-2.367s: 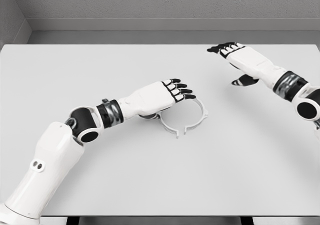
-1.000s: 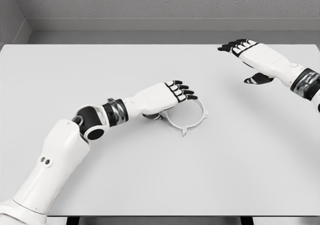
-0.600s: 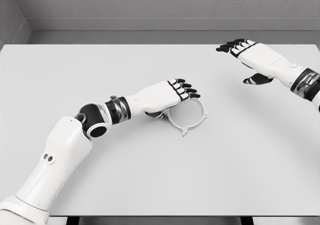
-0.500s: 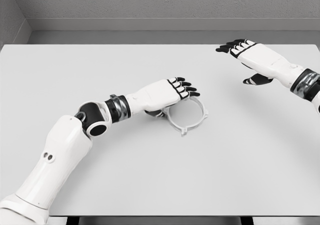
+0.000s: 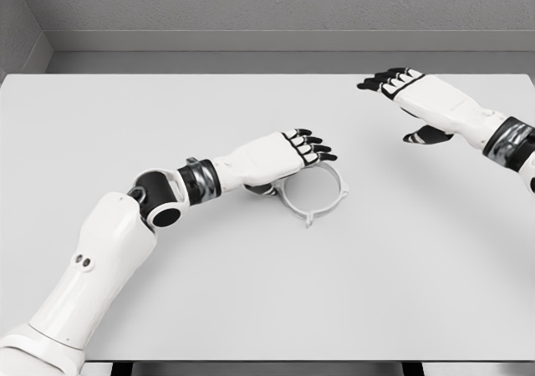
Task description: Assemble PVC drainage pipe clamps
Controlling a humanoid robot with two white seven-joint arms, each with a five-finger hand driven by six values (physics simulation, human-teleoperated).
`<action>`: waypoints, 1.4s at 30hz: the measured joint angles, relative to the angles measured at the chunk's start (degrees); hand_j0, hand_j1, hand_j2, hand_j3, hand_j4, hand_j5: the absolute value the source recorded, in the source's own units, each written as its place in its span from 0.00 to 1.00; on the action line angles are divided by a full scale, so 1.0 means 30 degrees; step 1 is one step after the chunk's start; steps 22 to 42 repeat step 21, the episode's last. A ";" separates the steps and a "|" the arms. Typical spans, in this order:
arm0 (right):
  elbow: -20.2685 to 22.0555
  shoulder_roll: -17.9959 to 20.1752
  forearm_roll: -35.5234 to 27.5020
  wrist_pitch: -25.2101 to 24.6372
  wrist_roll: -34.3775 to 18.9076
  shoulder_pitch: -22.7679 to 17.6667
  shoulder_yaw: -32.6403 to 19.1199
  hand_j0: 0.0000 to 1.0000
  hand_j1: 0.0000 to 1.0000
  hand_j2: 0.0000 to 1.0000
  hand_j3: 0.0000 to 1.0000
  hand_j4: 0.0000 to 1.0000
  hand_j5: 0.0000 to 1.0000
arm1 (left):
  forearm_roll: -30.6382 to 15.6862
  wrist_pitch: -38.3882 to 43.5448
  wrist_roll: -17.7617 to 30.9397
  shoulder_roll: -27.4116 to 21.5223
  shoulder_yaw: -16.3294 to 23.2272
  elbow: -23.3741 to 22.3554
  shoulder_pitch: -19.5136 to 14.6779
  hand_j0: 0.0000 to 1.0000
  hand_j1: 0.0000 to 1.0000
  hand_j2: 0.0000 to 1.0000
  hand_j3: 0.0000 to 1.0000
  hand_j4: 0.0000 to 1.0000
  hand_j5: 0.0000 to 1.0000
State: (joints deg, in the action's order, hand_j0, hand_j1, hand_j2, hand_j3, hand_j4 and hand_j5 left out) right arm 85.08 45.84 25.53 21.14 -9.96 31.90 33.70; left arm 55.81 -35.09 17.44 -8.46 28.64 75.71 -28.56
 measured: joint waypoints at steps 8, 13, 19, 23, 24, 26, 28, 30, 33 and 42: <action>0.0150 -0.0006 0.0003 0.0013 -0.0018 0.0029 -0.0007 1.00 1.00 1.00 1.00 1.00 1.00 | -0.1207 0.0000 -0.0024 -0.2115 -0.0394 0.1208 0.0381 1.00 1.00 1.00 1.00 1.00 1.00; 0.0447 0.0031 -0.0002 0.0021 -0.0026 0.0000 -0.0028 1.00 1.00 1.00 1.00 1.00 1.00 | -0.4811 -0.0008 -0.0119 -0.5136 -0.4748 0.1663 0.1376 1.00 1.00 1.00 1.00 1.00 1.00; 0.0737 0.0228 -0.0013 0.0023 -0.0016 -0.0059 0.0027 1.00 1.00 1.00 1.00 1.00 1.00 | -0.5834 0.0000 -0.0073 -0.8535 -0.8660 0.0594 0.3574 1.00 1.00 1.00 1.00 1.00 1.00; 0.0897 0.0190 -0.0016 0.0008 -0.0022 -0.0059 0.0059 1.00 1.00 1.00 1.00 1.00 1.00 | -0.5888 0.0002 -0.0060 -0.9331 -0.8977 0.0197 0.3604 1.00 1.00 1.00 1.00 1.00 1.00; 0.0897 0.0190 -0.0016 0.0008 -0.0022 -0.0059 0.0059 1.00 1.00 1.00 1.00 1.00 1.00 | -0.5888 0.0002 -0.0060 -0.9331 -0.8977 0.0197 0.3604 1.00 1.00 1.00 1.00 1.00 1.00; 0.0897 0.0190 -0.0016 0.0008 -0.0022 -0.0059 0.0059 1.00 1.00 1.00 1.00 1.00 1.00 | -0.5888 0.0002 -0.0060 -0.9331 -0.8977 0.0197 0.3604 1.00 1.00 1.00 1.00 1.00 1.00; 0.0897 0.0190 -0.0016 0.0008 -0.0022 -0.0059 0.0059 1.00 1.00 1.00 1.00 1.00 1.00 | -0.5888 0.0002 -0.0060 -0.9331 -0.8977 0.0197 0.3604 1.00 1.00 1.00 1.00 1.00 1.00; 0.0897 0.0190 -0.0016 0.0008 -0.0022 -0.0059 0.0059 1.00 1.00 1.00 1.00 1.00 1.00 | -0.5888 0.0002 -0.0060 -0.9331 -0.8977 0.0197 0.3604 1.00 1.00 1.00 1.00 1.00 1.00; 0.0897 0.0190 -0.0016 0.0008 -0.0022 -0.0059 0.0059 1.00 1.00 1.00 1.00 1.00 1.00 | -0.5888 0.0002 -0.0060 -0.9331 -0.8977 0.0197 0.3604 1.00 1.00 1.00 1.00 1.00 1.00; 0.0897 0.0190 -0.0016 0.0008 -0.0022 -0.0059 0.0059 1.00 1.00 1.00 1.00 1.00 1.00 | -0.5888 0.0002 -0.0060 -0.9331 -0.8977 0.0197 0.3604 1.00 1.00 1.00 1.00 1.00 1.00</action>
